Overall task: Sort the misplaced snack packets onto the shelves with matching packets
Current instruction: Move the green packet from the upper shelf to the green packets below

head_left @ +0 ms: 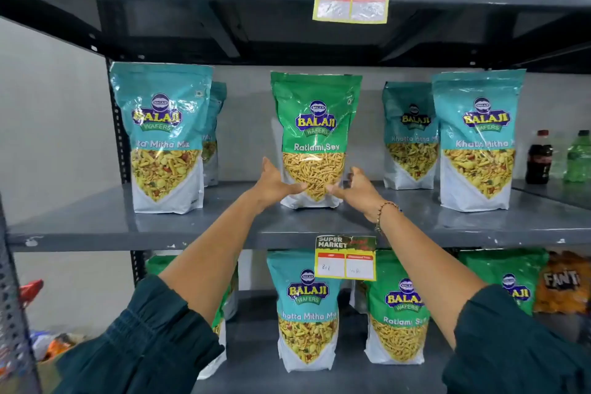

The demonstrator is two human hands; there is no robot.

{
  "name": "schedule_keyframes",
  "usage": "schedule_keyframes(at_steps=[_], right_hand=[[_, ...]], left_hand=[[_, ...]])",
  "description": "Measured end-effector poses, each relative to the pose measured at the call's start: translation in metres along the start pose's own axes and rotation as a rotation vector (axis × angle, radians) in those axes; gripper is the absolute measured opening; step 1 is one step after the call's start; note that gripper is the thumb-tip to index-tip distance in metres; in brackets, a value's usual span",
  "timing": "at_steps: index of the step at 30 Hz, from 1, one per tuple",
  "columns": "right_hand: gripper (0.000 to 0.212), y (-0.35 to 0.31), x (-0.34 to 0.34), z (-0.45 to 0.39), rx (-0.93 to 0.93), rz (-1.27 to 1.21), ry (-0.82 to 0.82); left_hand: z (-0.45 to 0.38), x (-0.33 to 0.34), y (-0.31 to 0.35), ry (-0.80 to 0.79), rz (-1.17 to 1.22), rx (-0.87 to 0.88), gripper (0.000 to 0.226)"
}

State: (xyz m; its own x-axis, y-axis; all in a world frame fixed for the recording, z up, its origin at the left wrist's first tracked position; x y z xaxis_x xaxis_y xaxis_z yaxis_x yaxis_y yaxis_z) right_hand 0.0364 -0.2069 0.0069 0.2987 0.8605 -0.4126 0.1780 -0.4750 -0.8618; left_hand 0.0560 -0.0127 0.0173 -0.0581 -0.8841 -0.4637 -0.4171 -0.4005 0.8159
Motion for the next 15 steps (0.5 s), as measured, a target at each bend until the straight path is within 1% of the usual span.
schedule_keyframes(at_steps=[1, 3, 4, 6, 7, 10, 13, 15], right_hand=[[0.097, 0.001, 0.002, -0.003, 0.006, -0.036, -0.019], [0.093, 0.003, 0.005, -0.011, 0.019, -0.095, -0.083], [0.086, 0.003, 0.008, -0.014, 0.004, -0.116, -0.113], [0.069, 0.007, 0.010, -0.019, -0.018, -0.130, -0.123], [0.065, 0.007, 0.009, -0.020, -0.026, -0.141, -0.119], [0.064, 0.007, 0.004, -0.019, -0.018, -0.153, -0.113], [0.068, 0.001, 0.001, -0.008, -0.024, -0.147, -0.135], [0.071, -0.003, -0.002, 0.004, -0.027, -0.171, -0.117]], left_hand=[[-0.002, 0.003, 0.002, -0.014, 0.014, 0.031, 0.113], [-0.011, 0.009, 0.001, -0.078, 0.053, 0.083, 0.082], [-0.013, 0.011, 0.000, -0.094, 0.073, 0.103, 0.069], [-0.016, 0.011, -0.002, -0.060, 0.043, 0.109, 0.054], [-0.017, 0.009, -0.002, -0.017, 0.014, 0.107, 0.052], [-0.017, -0.001, -0.007, 0.113, -0.044, 0.073, 0.054], [-0.007, -0.005, -0.003, 0.124, -0.034, 0.087, 0.060], [0.005, -0.010, 0.001, 0.119, -0.030, 0.102, 0.066]])
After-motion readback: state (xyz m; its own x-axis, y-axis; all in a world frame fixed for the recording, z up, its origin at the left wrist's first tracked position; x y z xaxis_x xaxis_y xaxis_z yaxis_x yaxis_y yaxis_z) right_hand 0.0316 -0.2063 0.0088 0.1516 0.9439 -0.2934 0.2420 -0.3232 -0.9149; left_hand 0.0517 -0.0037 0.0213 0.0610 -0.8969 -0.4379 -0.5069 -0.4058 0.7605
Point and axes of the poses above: each hand's wrist, its own z-axis away from the middle knuckle, its own x-axis out of the palm, y = z × x, the point moved 6 cm from there along -z, towards the middle knuckle, and after that the axes turned 4 degrees about x, right-handed, at the moved point
